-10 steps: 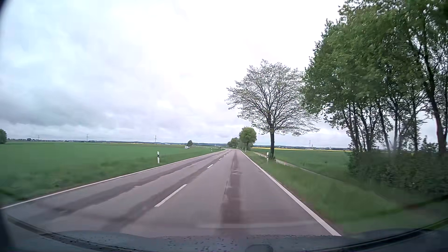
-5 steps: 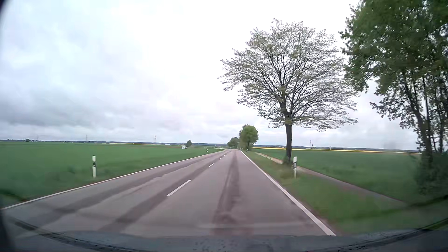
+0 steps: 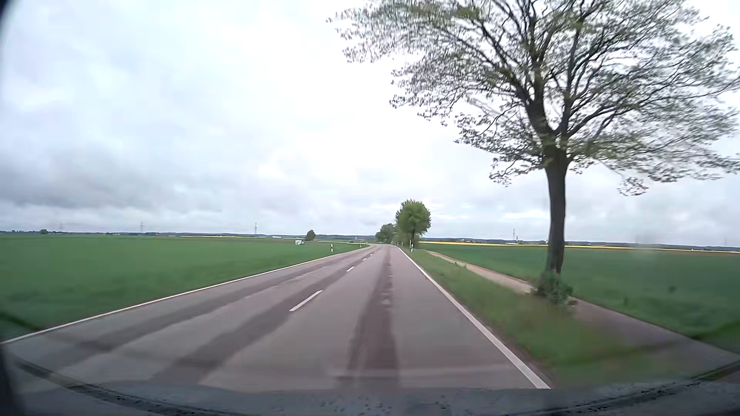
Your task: Follow the waypoints while adhering to traffic rules and regulations
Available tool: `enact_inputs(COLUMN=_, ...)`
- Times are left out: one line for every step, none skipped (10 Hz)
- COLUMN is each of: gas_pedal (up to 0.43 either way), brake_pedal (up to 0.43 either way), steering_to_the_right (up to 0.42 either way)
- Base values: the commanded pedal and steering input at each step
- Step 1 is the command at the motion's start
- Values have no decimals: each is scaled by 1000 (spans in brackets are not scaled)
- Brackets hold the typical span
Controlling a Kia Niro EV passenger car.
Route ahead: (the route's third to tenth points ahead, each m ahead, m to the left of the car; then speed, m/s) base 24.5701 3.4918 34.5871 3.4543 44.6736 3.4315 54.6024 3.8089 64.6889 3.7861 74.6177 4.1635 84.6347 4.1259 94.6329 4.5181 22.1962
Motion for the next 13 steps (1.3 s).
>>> enact_inputs(gas_pedal=339, brake_pedal=0, steering_to_the_right=0)
enact_inputs(gas_pedal=331, brake_pedal=0, steering_to_the_right=0)
enact_inputs(gas_pedal=331, brake_pedal=0, steering_to_the_right=0)
enact_inputs(gas_pedal=331, brake_pedal=0, steering_to_the_right=0)
enact_inputs(gas_pedal=319, brake_pedal=0, steering_to_the_right=0)
enact_inputs(gas_pedal=319, brake_pedal=0, steering_to_the_right=0)
enact_inputs(gas_pedal=319, brake_pedal=0, steering_to_the_right=0)
enact_inputs(gas_pedal=319, brake_pedal=0, steering_to_the_right=0)
enact_inputs(gas_pedal=311, brake_pedal=0, steering_to_the_right=0)
enact_inputs(gas_pedal=311, brake_pedal=0, steering_to_the_right=0)
enact_inputs(gas_pedal=299, brake_pedal=0, steering_to_the_right=1)
enact_inputs(gas_pedal=299, brake_pedal=0, steering_to_the_right=1)
enact_inputs(gas_pedal=299, brake_pedal=0, steering_to_the_right=1)
